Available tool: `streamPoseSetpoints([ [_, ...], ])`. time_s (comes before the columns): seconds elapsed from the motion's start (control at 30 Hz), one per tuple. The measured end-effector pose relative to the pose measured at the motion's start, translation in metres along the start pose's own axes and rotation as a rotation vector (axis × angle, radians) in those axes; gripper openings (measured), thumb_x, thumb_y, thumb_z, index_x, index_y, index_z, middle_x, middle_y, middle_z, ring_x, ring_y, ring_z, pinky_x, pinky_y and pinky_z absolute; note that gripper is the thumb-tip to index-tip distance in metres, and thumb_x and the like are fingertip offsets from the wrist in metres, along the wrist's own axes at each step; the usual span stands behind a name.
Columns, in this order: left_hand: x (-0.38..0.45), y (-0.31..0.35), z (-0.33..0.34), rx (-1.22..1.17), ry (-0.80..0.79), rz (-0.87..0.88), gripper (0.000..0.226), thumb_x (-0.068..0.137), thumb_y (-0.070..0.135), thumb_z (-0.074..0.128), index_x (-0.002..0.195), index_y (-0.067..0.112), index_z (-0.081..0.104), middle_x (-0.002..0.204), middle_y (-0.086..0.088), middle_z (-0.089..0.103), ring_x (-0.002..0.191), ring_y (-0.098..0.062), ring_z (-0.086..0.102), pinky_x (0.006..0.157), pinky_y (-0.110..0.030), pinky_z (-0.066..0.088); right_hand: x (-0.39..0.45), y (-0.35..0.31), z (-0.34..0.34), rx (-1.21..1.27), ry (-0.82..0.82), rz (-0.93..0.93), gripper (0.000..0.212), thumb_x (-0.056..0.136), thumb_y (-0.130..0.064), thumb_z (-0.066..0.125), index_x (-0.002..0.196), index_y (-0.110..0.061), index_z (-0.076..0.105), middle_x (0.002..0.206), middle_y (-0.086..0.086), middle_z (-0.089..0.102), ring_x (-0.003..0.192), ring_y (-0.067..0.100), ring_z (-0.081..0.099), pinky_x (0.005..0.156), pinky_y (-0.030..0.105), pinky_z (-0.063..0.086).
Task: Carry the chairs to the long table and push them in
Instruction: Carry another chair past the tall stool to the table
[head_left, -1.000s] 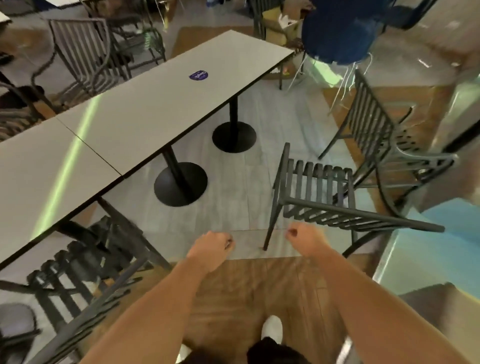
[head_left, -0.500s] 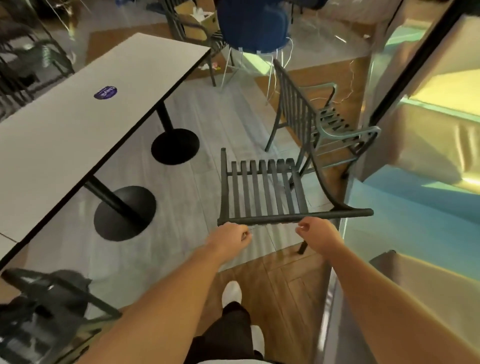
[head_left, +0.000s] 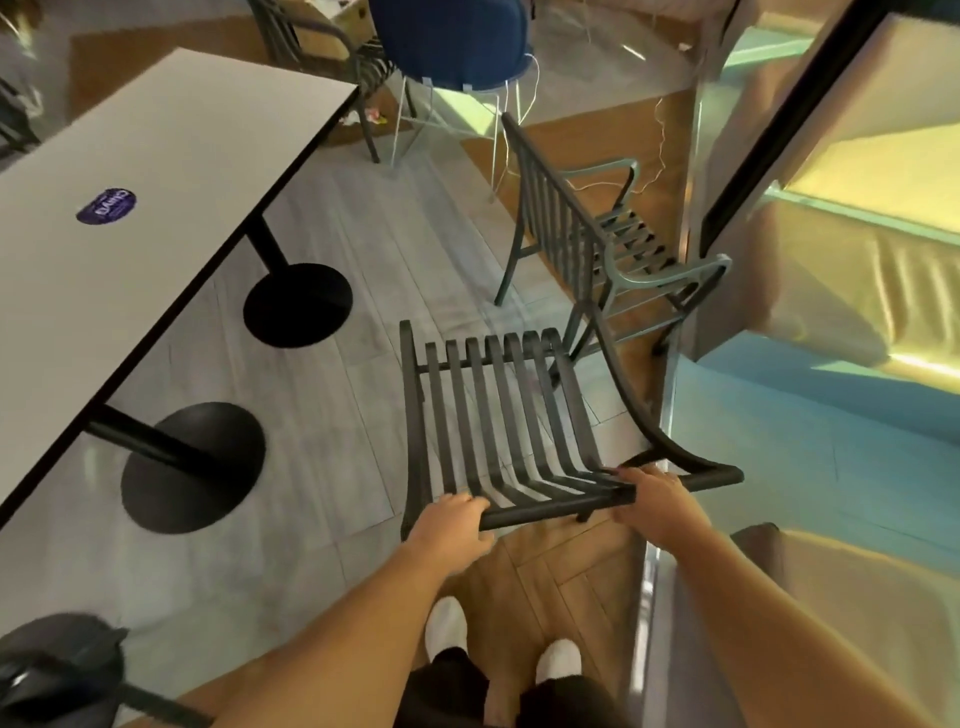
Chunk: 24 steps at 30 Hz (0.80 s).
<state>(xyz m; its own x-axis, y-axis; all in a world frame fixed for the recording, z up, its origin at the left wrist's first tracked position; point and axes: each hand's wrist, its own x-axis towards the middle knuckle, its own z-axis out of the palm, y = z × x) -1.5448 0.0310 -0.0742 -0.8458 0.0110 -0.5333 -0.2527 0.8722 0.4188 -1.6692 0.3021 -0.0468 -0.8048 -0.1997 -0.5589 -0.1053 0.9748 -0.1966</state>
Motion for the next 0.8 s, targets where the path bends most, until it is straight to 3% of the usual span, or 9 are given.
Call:
streamPoseSetpoints([
  [0.1, 0.014, 0.0, 0.014, -0.045, -0.025, -0.047, 0.048, 0.098, 0.04, 0.063, 0.143, 0.026, 0.054, 0.128, 0.001, 0.061, 0.115, -0.019, 0.058, 0.099, -0.036, 0.051, 0.017, 0.008, 0.002, -0.07, -0.016, -0.015, 0.055, 0.085, -0.038, 0.078, 0.136, -0.034, 0.059, 0.134, 0.001, 0.059, 0.131, 0.029, 0.051, 0.114, 0.049, 0.04],
  [0.2, 0.025, 0.006, 0.022, -0.059, 0.001, -0.117, 0.041, 0.095, 0.042, 0.067, 0.133, 0.027, 0.06, 0.12, 0.003, 0.063, 0.107, -0.018, 0.063, 0.094, -0.035, 0.054, 0.032, 0.009, 0.003, -0.072, -0.095, -0.037, 0.046, 0.085, -0.034, 0.076, 0.13, -0.035, 0.063, 0.13, 0.0, 0.062, 0.123, 0.028, 0.057, 0.11, 0.046, 0.046],
  [0.4, 0.048, 0.025, 0.035, 0.096, 0.01, -0.281, 0.033, 0.097, 0.029, 0.067, 0.129, 0.026, 0.064, 0.114, 0.0, 0.068, 0.098, -0.018, 0.067, 0.084, -0.031, 0.053, 0.058, 0.018, 0.005, -0.22, -0.232, -0.218, 0.039, 0.091, -0.038, 0.065, 0.129, -0.031, 0.061, 0.127, 0.0, 0.062, 0.124, 0.026, 0.056, 0.113, 0.044, 0.042],
  [0.57, 0.053, 0.026, 0.048, 0.159, 0.033, -0.375, 0.046, 0.099, 0.022, 0.06, 0.143, 0.032, 0.056, 0.126, -0.002, 0.068, 0.111, -0.021, 0.064, 0.093, -0.033, 0.052, 0.076, 0.024, 0.007, -0.388, -0.264, -0.349, 0.037, 0.097, -0.025, 0.056, 0.134, -0.025, 0.056, 0.132, 0.002, 0.058, 0.125, 0.028, 0.054, 0.106, 0.044, 0.047],
  [0.8, 0.049, 0.027, 0.044, 0.259, 0.06, -0.366, 0.048, 0.101, 0.016, 0.055, 0.147, 0.03, 0.054, 0.13, -0.009, 0.067, 0.12, -0.028, 0.061, 0.106, -0.04, 0.048, 0.084, 0.028, 0.015, -0.432, -0.278, -0.408, 0.027, 0.096, -0.028, 0.057, 0.122, -0.027, 0.059, 0.121, -0.002, 0.065, 0.114, 0.025, 0.06, 0.096, 0.041, 0.053],
])
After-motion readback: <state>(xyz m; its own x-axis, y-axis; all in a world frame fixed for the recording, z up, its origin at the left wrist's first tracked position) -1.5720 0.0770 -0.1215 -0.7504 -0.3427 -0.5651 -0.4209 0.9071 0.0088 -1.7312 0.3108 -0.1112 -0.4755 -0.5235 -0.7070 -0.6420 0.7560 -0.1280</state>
